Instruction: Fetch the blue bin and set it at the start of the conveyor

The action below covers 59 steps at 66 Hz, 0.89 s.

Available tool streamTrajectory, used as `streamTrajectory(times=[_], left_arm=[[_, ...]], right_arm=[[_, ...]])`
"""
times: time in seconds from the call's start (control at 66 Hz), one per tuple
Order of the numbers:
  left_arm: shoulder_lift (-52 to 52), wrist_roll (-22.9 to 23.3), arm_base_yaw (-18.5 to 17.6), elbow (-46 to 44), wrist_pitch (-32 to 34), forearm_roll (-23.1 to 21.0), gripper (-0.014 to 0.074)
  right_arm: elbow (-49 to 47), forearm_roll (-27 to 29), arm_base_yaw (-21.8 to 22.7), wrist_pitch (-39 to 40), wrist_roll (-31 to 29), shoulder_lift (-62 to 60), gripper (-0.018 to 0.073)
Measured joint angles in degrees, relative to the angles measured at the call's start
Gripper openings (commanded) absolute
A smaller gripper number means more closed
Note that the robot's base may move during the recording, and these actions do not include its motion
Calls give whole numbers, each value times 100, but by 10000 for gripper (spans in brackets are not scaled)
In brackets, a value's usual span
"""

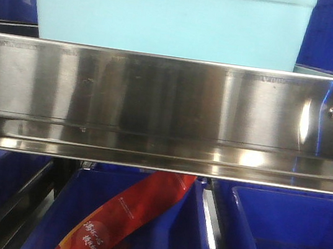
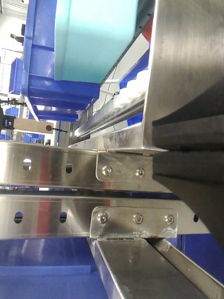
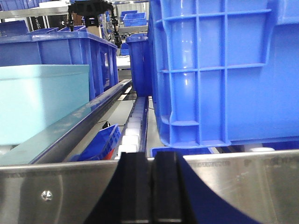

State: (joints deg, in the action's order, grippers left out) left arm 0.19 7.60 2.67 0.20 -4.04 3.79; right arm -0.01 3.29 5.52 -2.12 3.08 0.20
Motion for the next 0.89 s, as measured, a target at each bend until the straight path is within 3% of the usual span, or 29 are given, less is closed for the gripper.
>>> streamTrajectory(times=[0.454, 0.893], left_arm=[[0, 0, 0, 0, 10, 0, -111], [0, 0, 0, 0, 594, 0, -111]], right_arm=[[0, 0, 0, 0, 0, 0, -162], [0, 0, 0, 151, 0, 0, -162]])
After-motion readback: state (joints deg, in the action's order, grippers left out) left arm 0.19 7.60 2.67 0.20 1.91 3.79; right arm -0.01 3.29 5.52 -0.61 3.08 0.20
